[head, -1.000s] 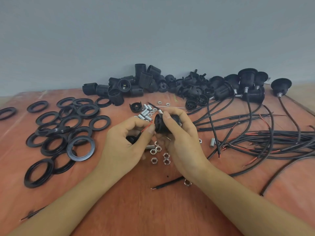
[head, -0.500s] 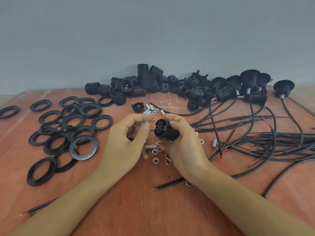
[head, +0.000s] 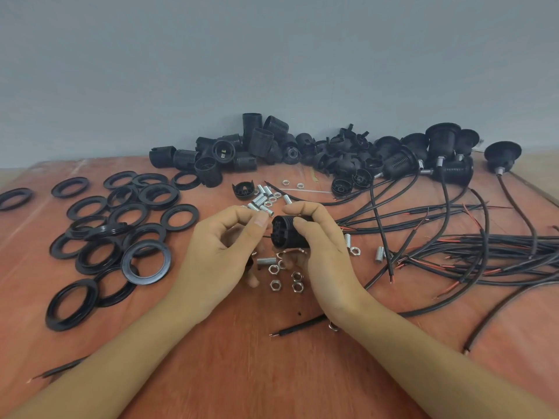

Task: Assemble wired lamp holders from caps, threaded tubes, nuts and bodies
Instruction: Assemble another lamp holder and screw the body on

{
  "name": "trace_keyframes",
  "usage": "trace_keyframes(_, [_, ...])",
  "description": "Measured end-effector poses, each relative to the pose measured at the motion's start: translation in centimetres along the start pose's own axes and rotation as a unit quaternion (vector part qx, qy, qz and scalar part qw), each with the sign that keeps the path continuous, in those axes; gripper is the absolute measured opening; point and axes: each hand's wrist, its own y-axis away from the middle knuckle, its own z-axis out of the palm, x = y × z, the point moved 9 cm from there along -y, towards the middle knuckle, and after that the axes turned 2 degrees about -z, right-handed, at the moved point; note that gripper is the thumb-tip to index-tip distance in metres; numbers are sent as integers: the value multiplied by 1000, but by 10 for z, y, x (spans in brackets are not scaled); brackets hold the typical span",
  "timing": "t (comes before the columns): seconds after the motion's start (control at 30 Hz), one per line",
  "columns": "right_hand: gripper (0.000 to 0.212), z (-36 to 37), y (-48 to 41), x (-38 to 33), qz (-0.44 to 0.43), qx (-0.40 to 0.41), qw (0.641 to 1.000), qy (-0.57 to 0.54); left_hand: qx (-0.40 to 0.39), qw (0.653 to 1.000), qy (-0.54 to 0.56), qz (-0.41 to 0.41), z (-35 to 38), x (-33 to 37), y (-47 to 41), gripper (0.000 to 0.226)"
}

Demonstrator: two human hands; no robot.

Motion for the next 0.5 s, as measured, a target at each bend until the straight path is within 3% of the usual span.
trace_keyframes(0.33, [23, -2, -1, -2, -14, -1, 1000, 17, -56, 997, 49, -22, 10, 2, 1, 26])
trace_keyframes(0.5, [19, -2, 0, -2, -19, -4, 1000, 16, -47, 998, 29, -14, 9, 2, -1, 28])
